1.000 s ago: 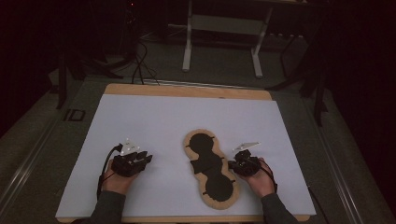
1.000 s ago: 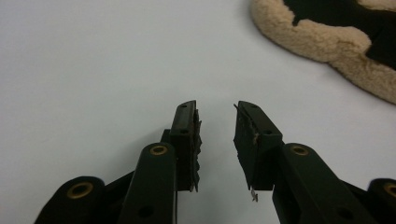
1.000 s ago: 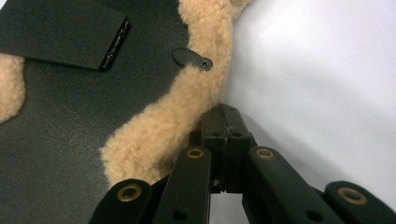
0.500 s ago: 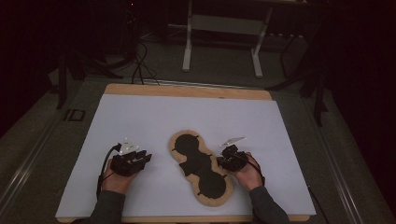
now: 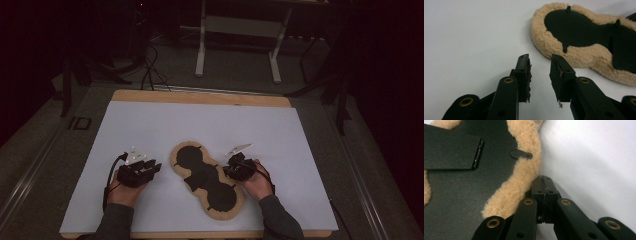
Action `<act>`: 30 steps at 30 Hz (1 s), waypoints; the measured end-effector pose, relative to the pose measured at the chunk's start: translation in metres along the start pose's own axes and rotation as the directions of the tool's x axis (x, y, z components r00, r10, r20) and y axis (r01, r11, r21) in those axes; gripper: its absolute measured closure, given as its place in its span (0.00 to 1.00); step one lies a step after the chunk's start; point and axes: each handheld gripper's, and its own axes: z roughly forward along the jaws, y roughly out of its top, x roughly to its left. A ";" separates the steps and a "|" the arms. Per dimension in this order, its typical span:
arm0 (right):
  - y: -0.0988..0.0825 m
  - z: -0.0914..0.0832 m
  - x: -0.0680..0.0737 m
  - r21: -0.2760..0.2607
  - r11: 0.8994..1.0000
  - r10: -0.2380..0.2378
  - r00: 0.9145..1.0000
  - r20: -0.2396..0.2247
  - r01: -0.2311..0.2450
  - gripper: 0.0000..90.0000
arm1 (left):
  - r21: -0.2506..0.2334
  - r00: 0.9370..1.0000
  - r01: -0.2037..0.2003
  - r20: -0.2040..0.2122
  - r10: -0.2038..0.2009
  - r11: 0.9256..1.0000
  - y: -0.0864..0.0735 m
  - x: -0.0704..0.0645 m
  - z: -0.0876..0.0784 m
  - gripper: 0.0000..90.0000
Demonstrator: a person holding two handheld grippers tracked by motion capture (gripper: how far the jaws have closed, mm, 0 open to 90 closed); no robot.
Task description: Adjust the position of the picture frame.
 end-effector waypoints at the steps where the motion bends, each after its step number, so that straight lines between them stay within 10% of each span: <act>1: 0.000 -0.002 -0.001 -0.008 1.000 -0.003 1.000 -0.001 0.003 1.00 | -0.005 1.000 0.003 -0.001 -0.003 1.000 0.000 0.001 0.000 0.76; 15: -0.003 -0.032 0.006 -0.089 0.996 0.003 1.000 -0.026 -0.005 0.85 | -0.016 1.000 0.014 -0.006 -0.014 1.000 0.000 0.002 -0.002 0.74; 30: -0.048 -0.049 0.007 -0.106 0.992 0.054 0.996 -0.076 -0.062 0.71 | -0.012 1.000 0.013 -0.009 -0.013 1.000 -0.001 0.002 -0.001 0.73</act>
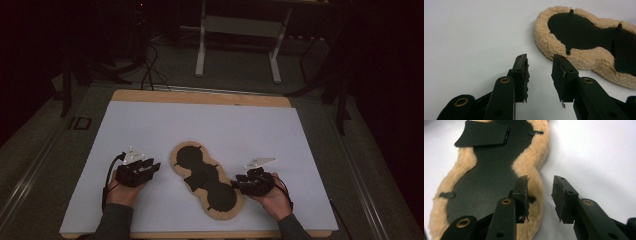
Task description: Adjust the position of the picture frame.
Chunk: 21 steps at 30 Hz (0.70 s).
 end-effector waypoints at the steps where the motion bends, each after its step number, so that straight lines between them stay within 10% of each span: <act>1: -0.002 -0.001 0.000 0.003 1.000 0.001 1.000 -0.004 -0.001 0.71 | 0.000 1.000 0.000 0.000 0.000 1.000 0.000 0.000 0.000 0.72; 21: -0.014 -0.009 0.012 0.068 0.998 0.005 1.000 0.021 -0.006 0.81 | 0.002 1.000 0.008 -0.003 -0.008 1.000 -0.001 0.001 0.000 0.72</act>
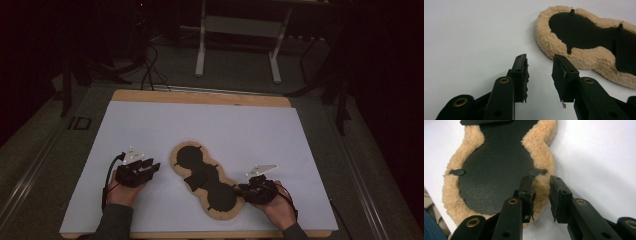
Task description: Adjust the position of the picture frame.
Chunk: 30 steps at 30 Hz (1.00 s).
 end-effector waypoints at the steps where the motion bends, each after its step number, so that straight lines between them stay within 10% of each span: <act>1: 0.000 0.000 0.000 0.001 1.000 0.001 1.000 0.002 -0.001 0.81 | 0.000 1.000 0.000 -0.001 0.000 1.000 0.000 0.000 0.000 0.72; 30: 0.017 0.004 -0.032 -0.031 0.999 -0.040 0.993 0.113 0.043 0.79 | -0.003 1.000 0.000 -0.026 0.000 1.000 0.000 0.000 0.001 0.71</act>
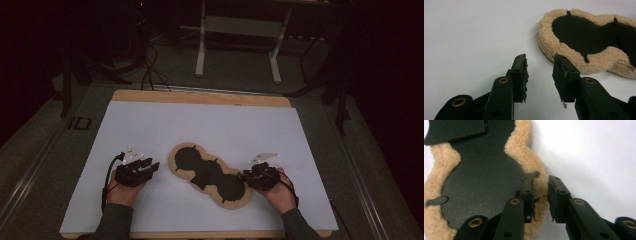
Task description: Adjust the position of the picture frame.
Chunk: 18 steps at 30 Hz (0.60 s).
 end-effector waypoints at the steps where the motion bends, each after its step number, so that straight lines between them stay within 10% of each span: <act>1: -0.001 -0.001 -0.001 -0.013 1.000 0.008 1.000 0.000 -0.008 0.76 | -0.001 1.000 -0.002 -0.002 0.002 1.000 0.000 0.000 0.000 0.71; 18: -0.008 -0.011 0.041 -0.099 0.995 -0.013 0.991 -0.134 0.000 0.99 | -0.019 1.000 0.015 -0.025 -0.015 1.000 0.000 0.002 -0.002 0.73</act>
